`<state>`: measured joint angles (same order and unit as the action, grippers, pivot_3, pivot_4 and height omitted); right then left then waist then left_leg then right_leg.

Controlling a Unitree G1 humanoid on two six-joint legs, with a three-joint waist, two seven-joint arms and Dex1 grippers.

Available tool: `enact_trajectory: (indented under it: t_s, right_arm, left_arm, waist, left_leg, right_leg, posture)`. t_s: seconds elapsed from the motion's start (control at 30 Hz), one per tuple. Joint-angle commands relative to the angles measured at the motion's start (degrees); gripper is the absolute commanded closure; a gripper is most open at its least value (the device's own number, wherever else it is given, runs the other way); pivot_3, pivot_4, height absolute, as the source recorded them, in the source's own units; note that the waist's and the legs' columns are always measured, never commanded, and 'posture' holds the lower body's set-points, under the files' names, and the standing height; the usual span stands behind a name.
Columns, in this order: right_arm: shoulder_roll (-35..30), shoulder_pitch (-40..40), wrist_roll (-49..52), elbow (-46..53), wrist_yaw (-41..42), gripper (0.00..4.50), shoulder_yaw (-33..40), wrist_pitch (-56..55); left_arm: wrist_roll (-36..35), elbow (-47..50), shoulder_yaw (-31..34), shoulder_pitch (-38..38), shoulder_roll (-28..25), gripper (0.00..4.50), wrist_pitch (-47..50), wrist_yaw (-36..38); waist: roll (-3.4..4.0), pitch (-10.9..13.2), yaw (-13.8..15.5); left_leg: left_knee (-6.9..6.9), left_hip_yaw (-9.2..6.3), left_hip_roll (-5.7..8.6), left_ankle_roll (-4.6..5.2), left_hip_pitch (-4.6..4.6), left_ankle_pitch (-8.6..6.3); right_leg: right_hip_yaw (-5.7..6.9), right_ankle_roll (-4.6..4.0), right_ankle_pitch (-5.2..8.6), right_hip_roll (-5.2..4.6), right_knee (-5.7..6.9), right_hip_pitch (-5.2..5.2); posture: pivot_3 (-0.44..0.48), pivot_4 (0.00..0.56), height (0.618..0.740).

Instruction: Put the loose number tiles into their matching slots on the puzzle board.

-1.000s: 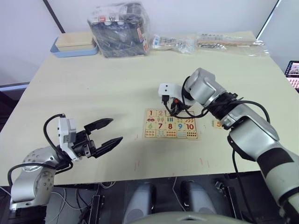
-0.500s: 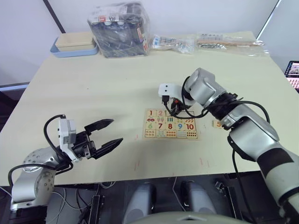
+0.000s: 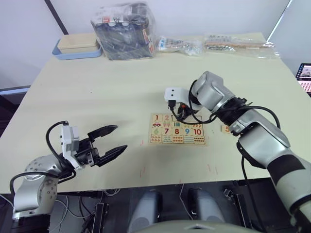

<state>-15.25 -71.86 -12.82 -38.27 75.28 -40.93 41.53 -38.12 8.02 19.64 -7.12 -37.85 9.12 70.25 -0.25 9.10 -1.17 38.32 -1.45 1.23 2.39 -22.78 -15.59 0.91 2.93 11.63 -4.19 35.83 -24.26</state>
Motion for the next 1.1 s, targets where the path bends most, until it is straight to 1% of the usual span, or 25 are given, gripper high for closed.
enact_trajectory:
  t_s: [0.03, 1.1]
  right_arm:
    - [0.40, 0.42, -0.09, 0.67, 0.23, 3.63, 1.21, -0.82]
    - [0.60, 0.55, -0.30, 0.74, 1.00, 3.63, 2.24, -1.62]
  left_arm:
    - [0.23, -0.12, 0.34, -0.36, 0.09, 0.00, -1.58, 0.75]
    - [1.22, -3.31, 0.00, 0.26, 0.96, 0.00, -3.85, 2.50]
  waist:
    - [0.00, 0.00, -0.04]
    - [0.01, 0.00, -0.85]
  left_leg:
    - [0.00, 0.00, 0.00, 0.00, 0.00, 0.00]
    - [0.00, -0.01, -0.01, -0.01, 0.00, 0.00]
  right_leg:
    - [0.00, 0.00, 0.00, 0.00, 0.00, 0.00]
    - [-0.01, 0.00, 0.00, -0.04, 0.00, 0.00]
  posture:
    - [0.000, 0.150, 0.740]
    - [0.000, 0.150, 0.740]
